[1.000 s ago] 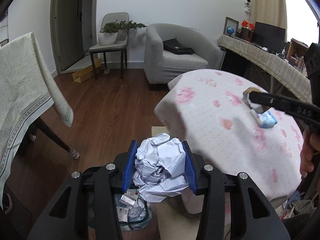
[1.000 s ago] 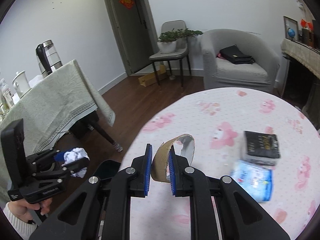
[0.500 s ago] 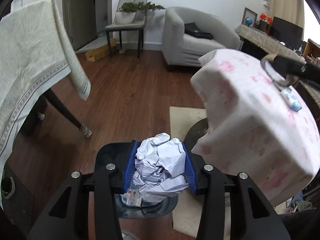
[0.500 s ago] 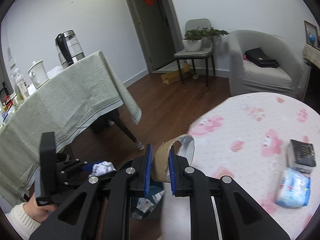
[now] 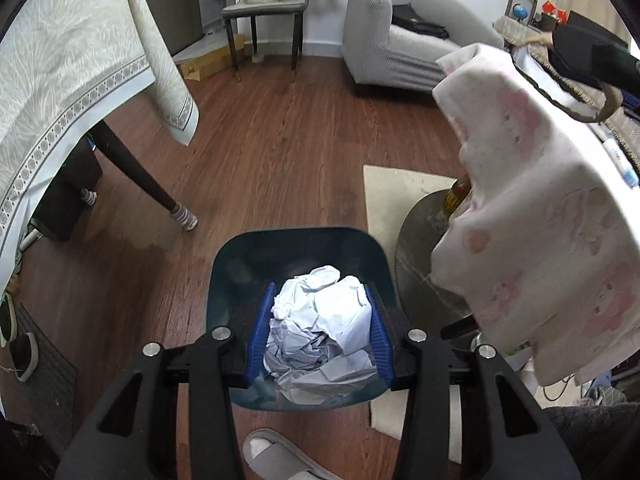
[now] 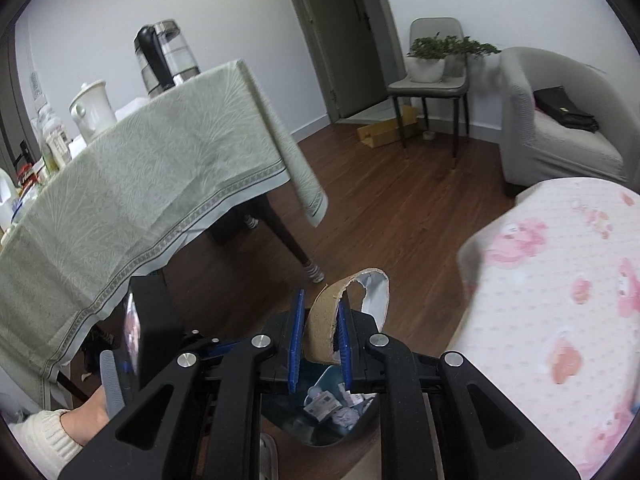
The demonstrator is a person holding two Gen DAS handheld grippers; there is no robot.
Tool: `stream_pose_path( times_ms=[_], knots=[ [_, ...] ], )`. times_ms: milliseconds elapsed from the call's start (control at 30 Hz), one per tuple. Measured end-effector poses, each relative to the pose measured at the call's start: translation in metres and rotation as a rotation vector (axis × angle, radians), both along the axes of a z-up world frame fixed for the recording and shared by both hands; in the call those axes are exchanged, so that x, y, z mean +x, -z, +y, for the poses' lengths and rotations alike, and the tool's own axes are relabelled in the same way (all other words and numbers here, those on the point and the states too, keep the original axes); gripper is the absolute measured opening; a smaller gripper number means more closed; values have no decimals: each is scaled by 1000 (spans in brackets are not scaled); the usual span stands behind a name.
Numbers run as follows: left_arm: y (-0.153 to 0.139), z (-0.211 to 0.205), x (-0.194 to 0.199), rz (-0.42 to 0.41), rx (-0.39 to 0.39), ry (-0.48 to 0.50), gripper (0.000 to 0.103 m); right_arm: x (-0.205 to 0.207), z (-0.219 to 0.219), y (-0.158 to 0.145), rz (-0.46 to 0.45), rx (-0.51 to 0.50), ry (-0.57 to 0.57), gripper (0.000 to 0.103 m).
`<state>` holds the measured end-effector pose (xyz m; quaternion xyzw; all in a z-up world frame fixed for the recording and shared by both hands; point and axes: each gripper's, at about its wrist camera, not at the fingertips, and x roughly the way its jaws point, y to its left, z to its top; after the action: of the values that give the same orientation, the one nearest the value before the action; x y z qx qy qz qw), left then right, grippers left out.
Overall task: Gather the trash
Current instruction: 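Carry the crumpled paper and tape roll to the bin and open the left gripper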
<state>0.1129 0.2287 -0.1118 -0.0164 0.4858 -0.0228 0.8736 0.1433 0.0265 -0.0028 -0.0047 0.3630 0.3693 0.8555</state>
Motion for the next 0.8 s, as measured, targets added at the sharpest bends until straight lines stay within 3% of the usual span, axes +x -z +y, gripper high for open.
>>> stream_pose_path(
  times_ms=[367,800],
  knots=[
    [2,24,-10,22,-24,-20,59,7,40,31,74,-35,-49,16],
    [-43,59,-20,-95,-60,-107,62,13,88,96,198,-181,-109,16]
  ],
)
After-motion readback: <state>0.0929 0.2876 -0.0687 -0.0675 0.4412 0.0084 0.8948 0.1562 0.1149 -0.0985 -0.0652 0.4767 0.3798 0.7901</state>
